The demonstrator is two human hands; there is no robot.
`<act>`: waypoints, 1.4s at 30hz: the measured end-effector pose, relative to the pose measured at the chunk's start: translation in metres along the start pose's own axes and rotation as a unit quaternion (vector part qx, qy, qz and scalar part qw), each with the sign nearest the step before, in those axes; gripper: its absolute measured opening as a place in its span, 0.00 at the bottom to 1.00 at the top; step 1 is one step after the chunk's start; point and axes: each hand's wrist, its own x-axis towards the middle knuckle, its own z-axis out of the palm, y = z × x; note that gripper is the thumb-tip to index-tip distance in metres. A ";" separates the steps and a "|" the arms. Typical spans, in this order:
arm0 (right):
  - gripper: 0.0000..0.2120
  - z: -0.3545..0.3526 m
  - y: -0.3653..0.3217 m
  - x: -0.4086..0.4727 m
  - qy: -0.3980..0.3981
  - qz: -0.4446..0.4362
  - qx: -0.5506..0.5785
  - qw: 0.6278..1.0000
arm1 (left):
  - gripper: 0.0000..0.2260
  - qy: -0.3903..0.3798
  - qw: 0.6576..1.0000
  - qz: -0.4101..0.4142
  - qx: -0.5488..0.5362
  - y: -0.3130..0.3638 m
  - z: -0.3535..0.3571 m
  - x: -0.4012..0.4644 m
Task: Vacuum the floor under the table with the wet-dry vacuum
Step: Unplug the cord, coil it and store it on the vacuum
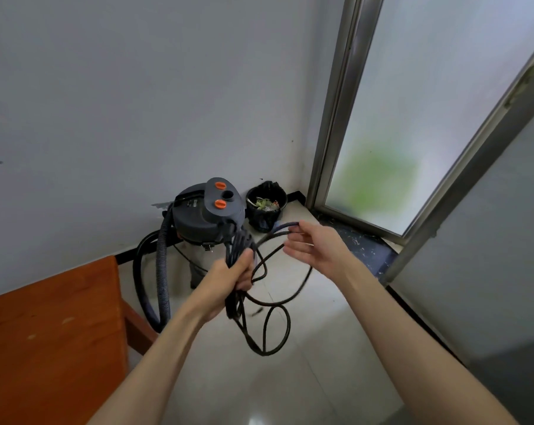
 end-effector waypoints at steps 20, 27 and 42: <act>0.17 0.002 0.094 -0.005 -0.007 0.143 0.273 0.951 | 0.15 0.075 0.965 0.138 -0.208 0.076 0.007 0.009; 0.14 -0.043 0.075 0.001 -0.028 0.108 0.385 0.916 | 0.17 0.121 0.941 0.127 -0.288 0.057 -0.032 0.010; 0.13 -0.101 0.060 0.010 -0.143 0.077 -0.164 0.973 | 0.19 0.230 0.926 0.103 -0.282 0.051 -0.066 0.028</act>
